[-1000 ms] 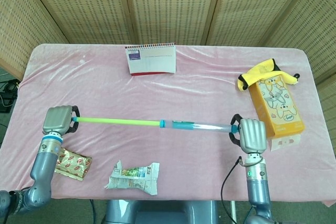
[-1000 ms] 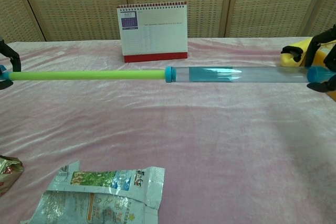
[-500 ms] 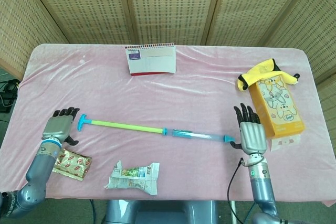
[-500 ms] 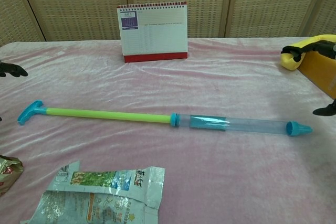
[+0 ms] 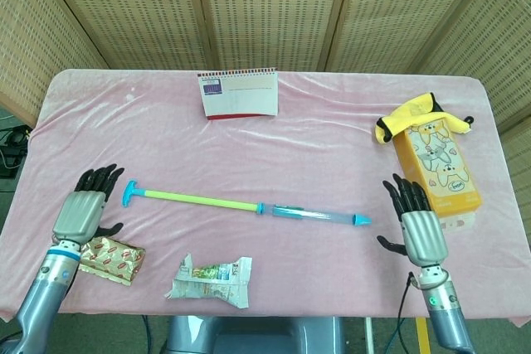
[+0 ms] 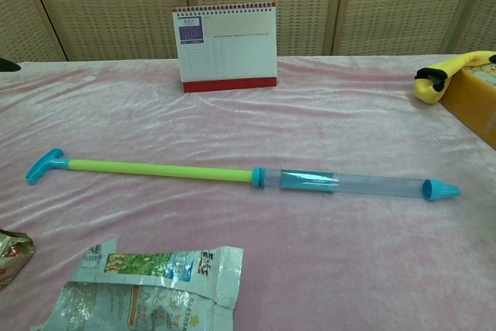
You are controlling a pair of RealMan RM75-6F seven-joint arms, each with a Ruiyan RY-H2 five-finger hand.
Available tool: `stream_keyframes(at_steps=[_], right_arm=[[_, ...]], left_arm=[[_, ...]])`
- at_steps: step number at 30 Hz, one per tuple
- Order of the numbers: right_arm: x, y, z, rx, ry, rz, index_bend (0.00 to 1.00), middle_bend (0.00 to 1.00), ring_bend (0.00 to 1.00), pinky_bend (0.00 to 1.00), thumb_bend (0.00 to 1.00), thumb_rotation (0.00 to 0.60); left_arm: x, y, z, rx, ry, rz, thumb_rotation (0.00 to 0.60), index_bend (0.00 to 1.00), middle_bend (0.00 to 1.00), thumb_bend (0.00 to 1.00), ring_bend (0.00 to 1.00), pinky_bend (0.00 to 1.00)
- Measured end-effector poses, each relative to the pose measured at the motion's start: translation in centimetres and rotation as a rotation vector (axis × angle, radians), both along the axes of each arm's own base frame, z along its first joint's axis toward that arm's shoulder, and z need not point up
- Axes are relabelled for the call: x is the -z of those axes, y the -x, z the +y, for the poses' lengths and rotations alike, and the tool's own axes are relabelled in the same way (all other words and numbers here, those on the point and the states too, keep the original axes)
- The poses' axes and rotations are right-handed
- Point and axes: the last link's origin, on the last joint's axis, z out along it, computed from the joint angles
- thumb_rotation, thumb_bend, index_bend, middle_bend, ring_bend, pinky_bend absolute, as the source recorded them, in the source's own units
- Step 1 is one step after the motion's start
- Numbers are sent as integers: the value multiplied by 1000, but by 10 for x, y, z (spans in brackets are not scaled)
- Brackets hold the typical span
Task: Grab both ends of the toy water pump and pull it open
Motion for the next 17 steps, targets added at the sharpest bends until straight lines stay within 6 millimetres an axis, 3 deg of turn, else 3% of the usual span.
stream_keyframes(at_steps=[7,12,17], right_arm=[[-8,23,35,-62,20,53,4,0,0,0,196,600],[-9,28,41,-54,-1,81,0,0,0,0,181,600],[-12,27,43,-57,6,112,0,0,0,0,181,600]], left_arm=[[-1,41,-53,74,-103,20,600,0,0,201,0,0],[-3,40,-67,111,-132,26,600,0,0,201,0,0],[-5,44,-69,94,-134,29,600,0,0,201,0,0]])
